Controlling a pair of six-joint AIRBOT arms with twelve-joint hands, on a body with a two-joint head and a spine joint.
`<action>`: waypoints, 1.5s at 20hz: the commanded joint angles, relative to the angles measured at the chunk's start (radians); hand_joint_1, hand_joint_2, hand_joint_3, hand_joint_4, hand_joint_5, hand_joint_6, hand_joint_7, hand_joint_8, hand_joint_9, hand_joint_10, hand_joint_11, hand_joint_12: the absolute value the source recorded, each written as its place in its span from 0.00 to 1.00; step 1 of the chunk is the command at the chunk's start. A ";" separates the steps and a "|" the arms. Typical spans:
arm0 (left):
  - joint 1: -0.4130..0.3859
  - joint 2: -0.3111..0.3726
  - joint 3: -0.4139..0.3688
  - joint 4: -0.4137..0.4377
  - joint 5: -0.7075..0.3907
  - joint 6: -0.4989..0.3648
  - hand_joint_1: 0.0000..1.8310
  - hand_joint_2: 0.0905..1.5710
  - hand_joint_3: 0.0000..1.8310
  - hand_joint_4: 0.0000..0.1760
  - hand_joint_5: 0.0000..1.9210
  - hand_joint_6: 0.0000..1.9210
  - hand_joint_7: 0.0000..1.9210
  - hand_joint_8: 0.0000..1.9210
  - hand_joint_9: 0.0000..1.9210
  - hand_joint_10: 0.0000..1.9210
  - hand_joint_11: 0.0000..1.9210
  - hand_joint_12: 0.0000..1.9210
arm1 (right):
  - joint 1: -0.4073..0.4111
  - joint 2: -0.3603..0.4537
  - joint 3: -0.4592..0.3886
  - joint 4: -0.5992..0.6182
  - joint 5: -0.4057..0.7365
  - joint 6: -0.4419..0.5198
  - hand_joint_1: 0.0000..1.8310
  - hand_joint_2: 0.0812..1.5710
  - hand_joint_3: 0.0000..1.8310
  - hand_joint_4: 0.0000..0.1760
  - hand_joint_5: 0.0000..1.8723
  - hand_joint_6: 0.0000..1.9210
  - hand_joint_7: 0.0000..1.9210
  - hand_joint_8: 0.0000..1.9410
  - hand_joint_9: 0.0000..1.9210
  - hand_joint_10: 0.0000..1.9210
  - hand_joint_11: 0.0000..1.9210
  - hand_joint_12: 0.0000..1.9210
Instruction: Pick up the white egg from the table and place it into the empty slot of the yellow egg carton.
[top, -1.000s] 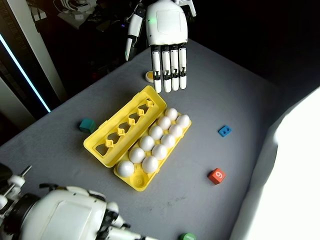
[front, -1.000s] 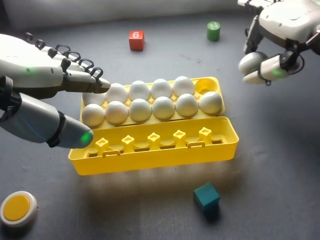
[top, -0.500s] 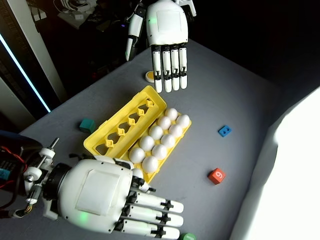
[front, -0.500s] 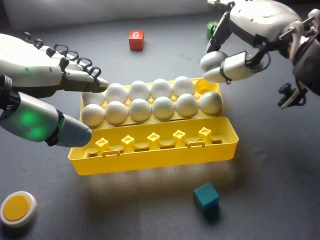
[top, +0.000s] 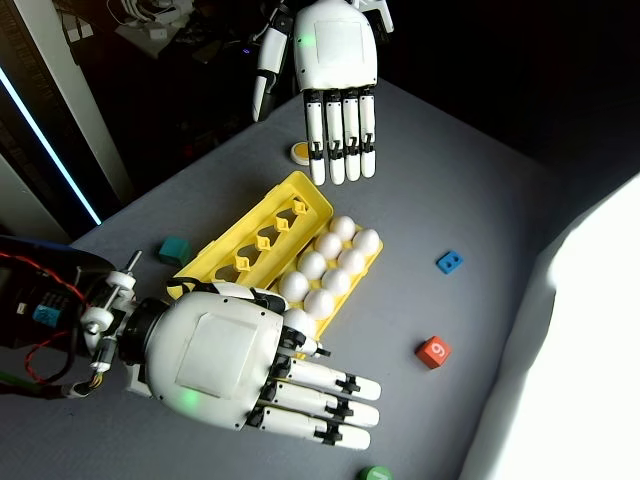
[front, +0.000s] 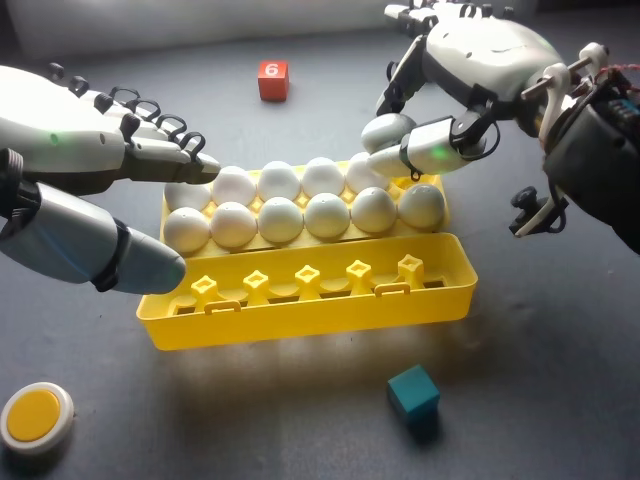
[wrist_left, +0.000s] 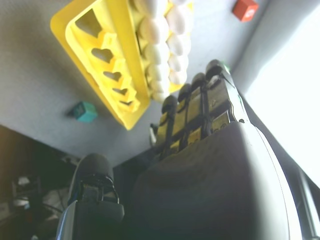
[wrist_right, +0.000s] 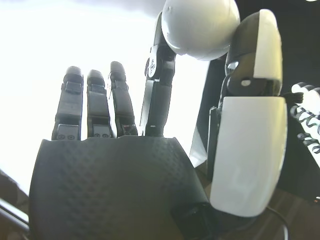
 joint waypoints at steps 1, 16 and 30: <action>-0.012 0.005 0.003 0.010 0.082 0.003 0.00 0.78 0.00 0.00 0.04 0.01 0.02 0.01 0.01 0.00 0.00 0.00 | 0.001 0.005 0.006 -0.029 0.120 0.022 0.64 0.61 0.00 0.00 0.68 0.27 0.08 0.00 0.00 0.00 0.00 0.00; -0.007 0.005 0.002 0.010 0.082 0.007 0.00 0.79 0.00 0.00 0.03 0.01 0.01 0.00 0.00 0.00 0.00 0.00 | -0.035 -0.028 0.050 -0.078 0.120 0.056 0.62 0.61 0.00 0.15 0.68 0.27 0.09 0.00 0.00 0.00 0.00 0.00; -0.005 0.005 0.002 0.010 0.082 0.007 0.00 0.78 0.00 0.00 0.02 0.00 0.01 0.00 0.00 0.00 0.00 0.00 | -0.048 -0.027 0.051 -0.095 0.127 0.056 0.47 0.54 0.00 0.00 0.57 0.01 0.07 0.00 0.00 0.00 0.00 0.00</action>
